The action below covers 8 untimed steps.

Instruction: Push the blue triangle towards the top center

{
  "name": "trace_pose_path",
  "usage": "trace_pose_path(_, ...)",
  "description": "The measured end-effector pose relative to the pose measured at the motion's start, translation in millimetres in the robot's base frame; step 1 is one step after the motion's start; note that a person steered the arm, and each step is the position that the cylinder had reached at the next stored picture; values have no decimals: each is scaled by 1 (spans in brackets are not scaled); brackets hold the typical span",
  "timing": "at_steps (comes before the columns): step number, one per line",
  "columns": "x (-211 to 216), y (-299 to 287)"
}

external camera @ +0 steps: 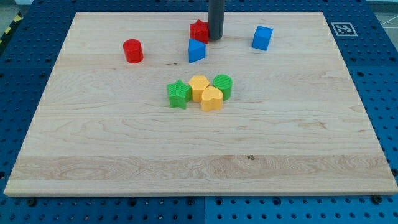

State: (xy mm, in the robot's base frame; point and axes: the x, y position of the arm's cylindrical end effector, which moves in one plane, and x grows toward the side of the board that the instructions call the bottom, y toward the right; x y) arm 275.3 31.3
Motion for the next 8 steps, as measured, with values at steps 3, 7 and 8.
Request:
trace_pose_path(3,56,4)
trace_pose_path(7,84,-42)
trace_pose_path(8,83,-55)
